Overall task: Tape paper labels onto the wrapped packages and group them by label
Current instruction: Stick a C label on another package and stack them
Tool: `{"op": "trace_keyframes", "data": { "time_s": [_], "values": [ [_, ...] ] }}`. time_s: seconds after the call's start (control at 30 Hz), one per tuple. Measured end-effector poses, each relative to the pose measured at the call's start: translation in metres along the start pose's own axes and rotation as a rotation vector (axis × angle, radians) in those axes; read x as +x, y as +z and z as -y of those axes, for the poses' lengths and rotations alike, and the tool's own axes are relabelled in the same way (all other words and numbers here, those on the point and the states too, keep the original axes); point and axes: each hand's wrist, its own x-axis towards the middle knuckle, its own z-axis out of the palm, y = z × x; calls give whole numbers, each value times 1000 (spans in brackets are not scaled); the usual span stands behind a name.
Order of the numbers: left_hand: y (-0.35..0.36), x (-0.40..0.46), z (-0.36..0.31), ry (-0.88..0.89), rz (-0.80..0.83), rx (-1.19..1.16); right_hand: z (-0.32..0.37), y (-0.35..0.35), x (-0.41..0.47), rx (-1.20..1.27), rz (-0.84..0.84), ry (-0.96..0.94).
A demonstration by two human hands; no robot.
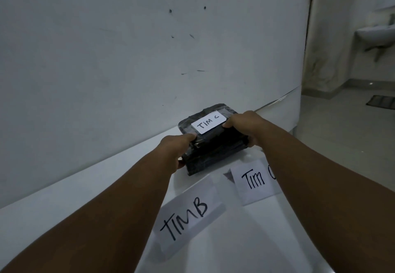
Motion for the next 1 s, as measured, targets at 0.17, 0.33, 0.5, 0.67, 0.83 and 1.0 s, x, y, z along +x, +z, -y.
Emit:
{"op": "trace_keyframes", "data": {
  "time_s": [0.17,0.33,0.5,0.67,0.83,1.0],
  "values": [
    [-1,11,6,-38,22,41,-6,12,13,-123,8,-58],
    [1,13,11,-33,10,0,-7,23,19,-175,-30,-88],
    [3,17,13,-6,10,-21,-9,29,32,-144,-55,-82],
    [0,17,15,3,26,-9,-12,32,36,-172,-93,-87],
    [-13,-4,6,22,-19,87,-2,38,17,-363,-227,-137],
    [-43,-50,-13,136,-59,148,19,54,-35,-415,-232,-265]
  ]
}}
